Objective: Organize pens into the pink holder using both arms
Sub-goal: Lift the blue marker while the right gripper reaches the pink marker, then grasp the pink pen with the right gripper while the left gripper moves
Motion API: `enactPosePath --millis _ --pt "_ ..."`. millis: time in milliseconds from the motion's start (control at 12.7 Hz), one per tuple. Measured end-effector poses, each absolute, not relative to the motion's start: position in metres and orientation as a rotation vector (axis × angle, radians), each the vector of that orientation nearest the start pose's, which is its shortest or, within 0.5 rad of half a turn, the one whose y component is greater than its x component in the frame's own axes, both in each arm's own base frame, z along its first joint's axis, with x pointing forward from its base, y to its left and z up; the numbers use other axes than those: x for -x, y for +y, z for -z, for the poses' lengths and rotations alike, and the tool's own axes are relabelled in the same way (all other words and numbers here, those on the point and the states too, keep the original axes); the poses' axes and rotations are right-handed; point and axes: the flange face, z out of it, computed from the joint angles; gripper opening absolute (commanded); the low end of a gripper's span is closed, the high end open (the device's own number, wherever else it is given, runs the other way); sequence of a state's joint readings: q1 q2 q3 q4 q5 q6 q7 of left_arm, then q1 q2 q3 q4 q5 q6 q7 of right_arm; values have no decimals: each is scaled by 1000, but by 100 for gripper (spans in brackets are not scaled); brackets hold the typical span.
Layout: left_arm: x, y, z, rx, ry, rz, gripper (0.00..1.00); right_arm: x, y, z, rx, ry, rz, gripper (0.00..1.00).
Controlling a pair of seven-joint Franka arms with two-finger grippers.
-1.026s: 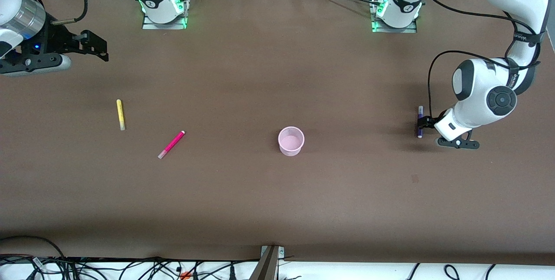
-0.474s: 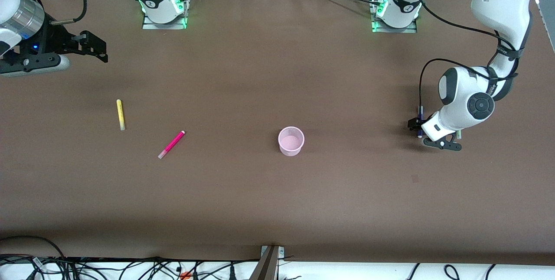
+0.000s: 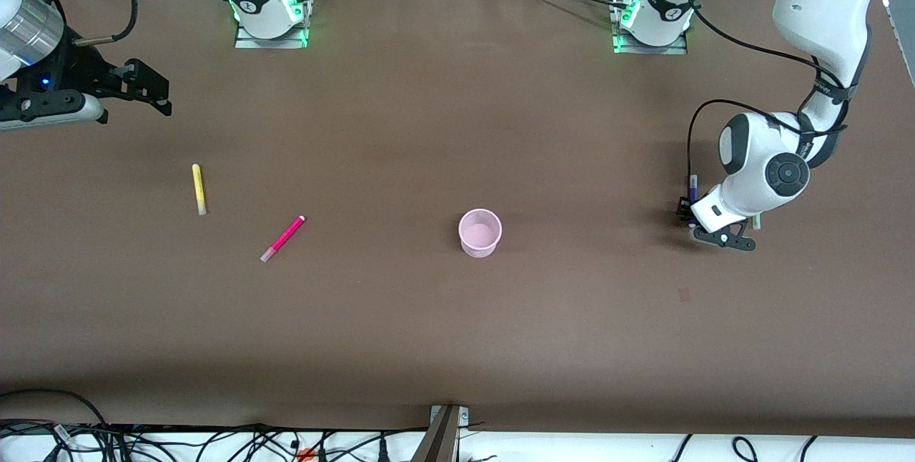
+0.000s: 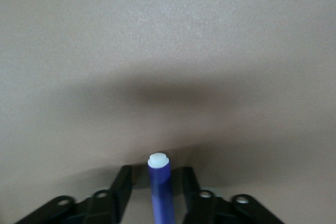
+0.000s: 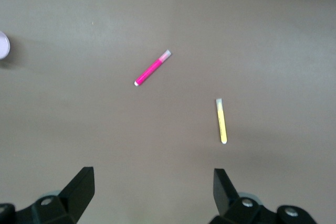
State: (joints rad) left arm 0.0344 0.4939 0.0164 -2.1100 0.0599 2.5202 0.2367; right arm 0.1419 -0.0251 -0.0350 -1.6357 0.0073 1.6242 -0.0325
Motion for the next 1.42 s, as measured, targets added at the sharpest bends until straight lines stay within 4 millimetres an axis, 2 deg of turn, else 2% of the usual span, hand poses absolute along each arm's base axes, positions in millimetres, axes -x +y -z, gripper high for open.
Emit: enactPosePath --millis 237,474,632,1026,1105,1263,1421 --pt "-568 26 -171 3088 387 -138 0 -558 50 -605 3127 -190 44 100" --pt "-570 26 -174 3089 386 -184 0 -566 51 -594 3128 -187 48 100" --pt "-583 24 -191 3087 395 -260 0 -573 51 -579 3139 -190 6 100" --pt "-634 4 -287 3089 426 -406 0 -605 56 -490 3174 -198 -204 100" --pt "-640 -5 -305 3122 436 -408 0 -612 62 -471 3168 -135 -217 100" --pt "-649 -40 -328 3238 455 -376 0 -624 73 -426 3131 57 -235 100" --pt "-655 -75 -337 3408 507 -329 0 -633 79 -364 3087 210 -242 100"
